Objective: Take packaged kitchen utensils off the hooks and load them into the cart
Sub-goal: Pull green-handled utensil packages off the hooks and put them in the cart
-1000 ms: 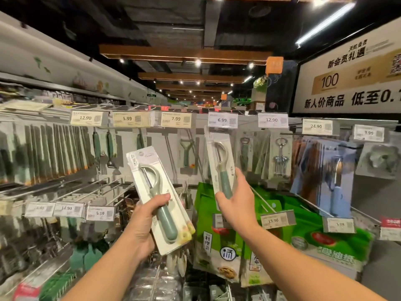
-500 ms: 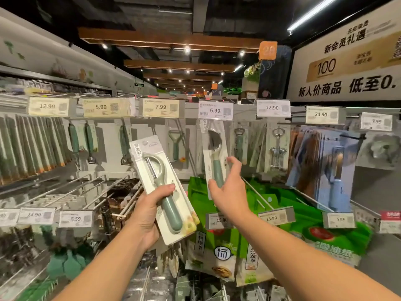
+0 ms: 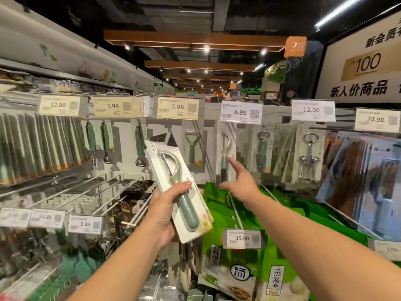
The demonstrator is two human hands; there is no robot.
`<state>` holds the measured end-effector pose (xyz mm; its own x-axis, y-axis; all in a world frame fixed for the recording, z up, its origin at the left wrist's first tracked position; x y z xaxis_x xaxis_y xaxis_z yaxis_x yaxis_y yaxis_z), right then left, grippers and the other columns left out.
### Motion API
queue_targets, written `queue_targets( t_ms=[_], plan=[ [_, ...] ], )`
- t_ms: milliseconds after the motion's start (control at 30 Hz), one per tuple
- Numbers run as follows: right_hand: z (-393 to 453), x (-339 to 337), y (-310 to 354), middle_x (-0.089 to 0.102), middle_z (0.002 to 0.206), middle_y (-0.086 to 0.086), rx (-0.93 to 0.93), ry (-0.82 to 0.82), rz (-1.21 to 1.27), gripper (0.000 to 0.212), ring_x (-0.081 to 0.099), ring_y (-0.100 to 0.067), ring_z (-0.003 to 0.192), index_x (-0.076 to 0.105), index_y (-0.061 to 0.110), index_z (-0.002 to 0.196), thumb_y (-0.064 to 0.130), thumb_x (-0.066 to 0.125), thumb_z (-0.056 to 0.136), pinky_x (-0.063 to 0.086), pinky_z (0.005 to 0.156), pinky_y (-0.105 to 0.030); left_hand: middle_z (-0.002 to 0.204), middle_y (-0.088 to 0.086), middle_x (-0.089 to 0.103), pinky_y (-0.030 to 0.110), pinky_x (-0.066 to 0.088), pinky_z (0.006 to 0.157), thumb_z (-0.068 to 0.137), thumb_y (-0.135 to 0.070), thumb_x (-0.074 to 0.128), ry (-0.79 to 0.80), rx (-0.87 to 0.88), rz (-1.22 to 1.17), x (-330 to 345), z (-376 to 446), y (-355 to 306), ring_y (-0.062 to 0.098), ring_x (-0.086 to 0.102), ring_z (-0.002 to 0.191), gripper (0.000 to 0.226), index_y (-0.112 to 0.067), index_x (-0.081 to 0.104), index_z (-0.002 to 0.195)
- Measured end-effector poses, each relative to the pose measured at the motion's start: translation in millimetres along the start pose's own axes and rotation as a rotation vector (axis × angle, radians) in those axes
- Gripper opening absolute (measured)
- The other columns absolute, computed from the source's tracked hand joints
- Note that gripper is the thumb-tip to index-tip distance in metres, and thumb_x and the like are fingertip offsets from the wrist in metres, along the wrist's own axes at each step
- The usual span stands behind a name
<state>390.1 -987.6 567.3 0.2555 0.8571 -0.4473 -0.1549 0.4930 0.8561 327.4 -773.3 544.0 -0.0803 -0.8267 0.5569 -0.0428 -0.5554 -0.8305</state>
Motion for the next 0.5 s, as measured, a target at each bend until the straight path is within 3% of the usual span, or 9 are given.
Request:
queue_targets(
  t_ms=[67,133,300,333,400,467,500],
  plan=[
    [12.3,-0.2,-5.0,0.033,0.164,0.003,0.011,0.026,0.031,0.098,0.038,-0.023,0.146,0.034,0.040,0.155,0.000,0.081,0.079,0.041,0.109,-0.032,0.118,0.032,0.073,0.068,0.055,0.098,0.057,-0.019,0.090,-0.014,0.005,0.003,-1.7,5.8,0.2,0.047,0.072,0.110,0.082,-0.002,0.064,0.133],
    [15.0,-0.5,-5.5,0.029,0.165,-0.001,0.020,0.012,-0.010,0.095,0.040,-0.024,0.143,0.030,0.041,0.157,0.007,0.079,0.083,0.043,0.106,-0.030,0.118,0.030,0.073,0.063,0.057,0.097,0.057,-0.020,0.090,-0.031,0.013,-0.006,-3.3,11.2,0.4,0.043,0.075,0.103,0.080,-0.002,0.066,0.131],
    [-14.6,14.0,2.9,-0.017,0.169,-0.009,-0.057,-0.081,-0.374,0.094,0.021,-0.035,0.154,-0.001,0.031,0.163,0.033,0.066,0.097,0.030,0.118,-0.036,0.114,0.025,0.076,0.054,0.061,0.092,0.051,-0.020,0.099,-0.078,0.004,-0.052,-1.0,17.0,4.1,0.038,0.075,0.097,0.081,-0.004,0.071,0.125],
    [-25.0,19.4,8.0,-0.014,0.170,-0.006,-0.133,-0.095,-0.366,0.089,0.017,-0.031,0.155,0.002,0.029,0.163,0.036,0.063,0.098,0.026,0.120,-0.037,0.112,0.023,0.077,0.054,0.061,0.091,0.052,-0.024,0.096,-0.077,0.001,-0.069,1.2,16.1,4.5,0.037,0.076,0.095,0.079,-0.006,0.071,0.124],
    [-50.2,28.7,24.6,0.012,0.168,-0.001,-0.296,-0.060,-0.259,0.076,0.024,-0.021,0.152,0.019,0.028,0.160,0.043,0.060,0.097,0.026,0.122,-0.040,0.111,0.021,0.078,0.061,0.060,0.093,0.057,-0.025,0.093,-0.088,-0.017,-0.082,5.0,13.0,4.7,0.038,0.077,0.095,0.072,-0.009,0.071,0.124],
    [-74.9,37.3,40.6,0.043,0.147,0.005,-0.432,0.050,-0.182,0.071,0.045,-0.009,0.134,0.039,0.029,0.152,0.054,0.060,0.089,0.042,0.113,-0.040,0.115,0.021,0.077,0.065,0.057,0.095,0.057,-0.029,0.094,-0.089,-0.037,-0.094,7.1,8.5,5.1,0.042,0.075,0.104,0.072,-0.012,0.073,0.124],
    [-85.0,41.2,46.6,0.049,0.135,0.008,-0.484,0.097,-0.199,0.074,0.050,-0.005,0.125,0.045,0.028,0.148,0.058,0.061,0.083,0.047,0.107,-0.036,0.118,0.019,0.077,0.062,0.057,0.096,0.055,-0.034,0.096,-0.081,-0.044,-0.093,7.7,5.9,6.0,0.041,0.075,0.107,0.075,-0.013,0.075,0.124]
  ],
)
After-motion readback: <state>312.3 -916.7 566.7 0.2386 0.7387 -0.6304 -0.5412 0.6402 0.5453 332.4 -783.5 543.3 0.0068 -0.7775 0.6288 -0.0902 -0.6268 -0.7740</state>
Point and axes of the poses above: each hand's wrist, its own z-axis towards the middle knuckle, its own x-axis out of the palm, y = z × x, the point moved 3 cm from there along z, towards the middle knuckle
